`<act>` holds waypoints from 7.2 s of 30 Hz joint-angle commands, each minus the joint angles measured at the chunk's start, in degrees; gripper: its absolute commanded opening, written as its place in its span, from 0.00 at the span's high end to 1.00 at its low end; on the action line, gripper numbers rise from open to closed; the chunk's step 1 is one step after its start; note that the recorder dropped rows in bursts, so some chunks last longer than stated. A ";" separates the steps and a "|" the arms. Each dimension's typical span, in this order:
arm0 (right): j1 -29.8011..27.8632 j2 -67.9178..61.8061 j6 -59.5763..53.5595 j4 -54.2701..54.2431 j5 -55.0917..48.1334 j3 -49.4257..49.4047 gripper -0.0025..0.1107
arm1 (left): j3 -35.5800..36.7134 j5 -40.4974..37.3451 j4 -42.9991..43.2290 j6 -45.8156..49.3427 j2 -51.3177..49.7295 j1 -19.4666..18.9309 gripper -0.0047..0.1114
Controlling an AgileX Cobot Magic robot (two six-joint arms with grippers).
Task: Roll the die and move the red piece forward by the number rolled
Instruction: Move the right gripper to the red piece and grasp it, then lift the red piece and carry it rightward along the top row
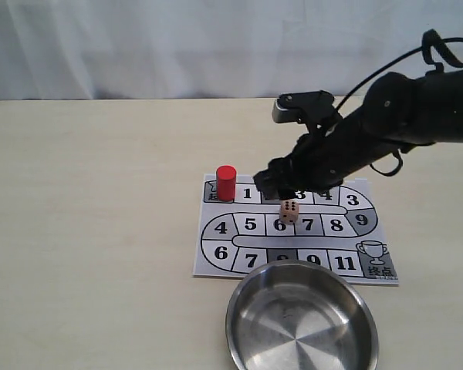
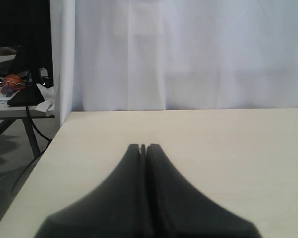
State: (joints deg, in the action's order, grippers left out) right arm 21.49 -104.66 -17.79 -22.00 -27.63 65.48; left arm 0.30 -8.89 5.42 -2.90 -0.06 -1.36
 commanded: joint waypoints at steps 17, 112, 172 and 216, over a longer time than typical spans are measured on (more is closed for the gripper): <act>5.30 -14.09 0.73 1.28 14.47 13.82 0.46 | -0.30 0.76 -0.11 -0.12 0.06 0.01 0.96; -1.34 -19.56 0.42 2.15 11.07 13.82 0.94 | -0.30 0.66 -0.11 -0.12 0.06 0.01 0.96; -12.63 -10.49 -0.44 6.16 10.80 7.17 0.94 | -0.30 0.75 0.00 -0.12 0.06 0.01 0.96; -15.30 -9.95 -0.63 3.50 24.08 -6.47 0.94 | -0.30 0.65 -0.11 -0.12 0.06 0.01 0.96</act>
State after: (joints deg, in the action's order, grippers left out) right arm 6.09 -113.35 -18.39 -18.53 -4.03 59.24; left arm 0.30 -8.78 5.42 -2.90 -0.06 -1.36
